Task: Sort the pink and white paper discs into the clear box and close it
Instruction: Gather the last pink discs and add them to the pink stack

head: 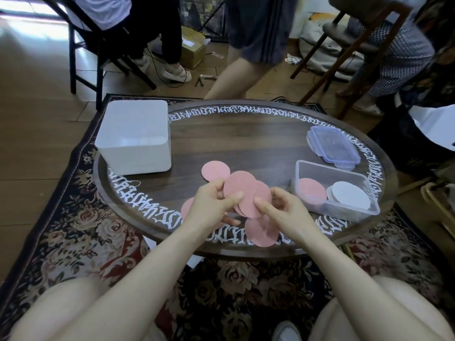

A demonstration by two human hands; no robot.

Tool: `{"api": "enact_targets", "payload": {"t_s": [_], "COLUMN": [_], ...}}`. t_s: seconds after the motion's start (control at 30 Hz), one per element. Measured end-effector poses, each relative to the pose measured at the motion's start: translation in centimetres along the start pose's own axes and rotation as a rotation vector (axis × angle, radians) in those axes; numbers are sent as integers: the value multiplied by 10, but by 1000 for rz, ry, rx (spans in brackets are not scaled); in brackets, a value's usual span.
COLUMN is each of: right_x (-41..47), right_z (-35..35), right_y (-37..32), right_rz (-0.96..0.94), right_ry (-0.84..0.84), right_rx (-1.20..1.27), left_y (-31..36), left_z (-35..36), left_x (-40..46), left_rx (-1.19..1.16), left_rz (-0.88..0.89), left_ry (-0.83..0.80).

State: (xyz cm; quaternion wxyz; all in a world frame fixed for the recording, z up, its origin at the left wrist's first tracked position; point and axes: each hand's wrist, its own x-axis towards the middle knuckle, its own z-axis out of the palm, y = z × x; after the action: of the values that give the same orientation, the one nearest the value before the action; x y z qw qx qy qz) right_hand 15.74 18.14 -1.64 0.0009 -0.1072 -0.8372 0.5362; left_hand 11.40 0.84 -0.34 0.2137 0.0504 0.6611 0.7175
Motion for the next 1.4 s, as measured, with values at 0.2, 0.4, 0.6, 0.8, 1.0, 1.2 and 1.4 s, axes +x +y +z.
{"api": "enact_targets", "payload": {"t_s": [0.2, 0.4, 0.6, 0.8, 1.0, 1.2, 1.4], "right_x": [-1, -4, -1, -1, 0, 1, -1], "right_z": [2, 6, 7, 5, 8, 7, 8], "right_y": [-2, -1, 3, 5, 1, 1, -1], "right_rz": [-95, -137, -123, -112, -166, -168, -156], "right_ry": [36, 53, 44, 60, 100, 118, 114], "right_rx": [102, 62, -81, -304, -253, -206, -177], "left_y": [1, -6, -9, -15, -10, -10, -14], "left_z": [1, -2, -2, -3, -2, 0, 0], "left_x": [-3, 1, 2, 5, 1, 1, 4], "left_rx": [781, 1104, 1232, 1350, 1100, 1154, 1149], "left_rz": [194, 425, 439, 395, 514, 465, 449], "left_ry": [107, 102, 66, 48, 85, 94, 91]}}
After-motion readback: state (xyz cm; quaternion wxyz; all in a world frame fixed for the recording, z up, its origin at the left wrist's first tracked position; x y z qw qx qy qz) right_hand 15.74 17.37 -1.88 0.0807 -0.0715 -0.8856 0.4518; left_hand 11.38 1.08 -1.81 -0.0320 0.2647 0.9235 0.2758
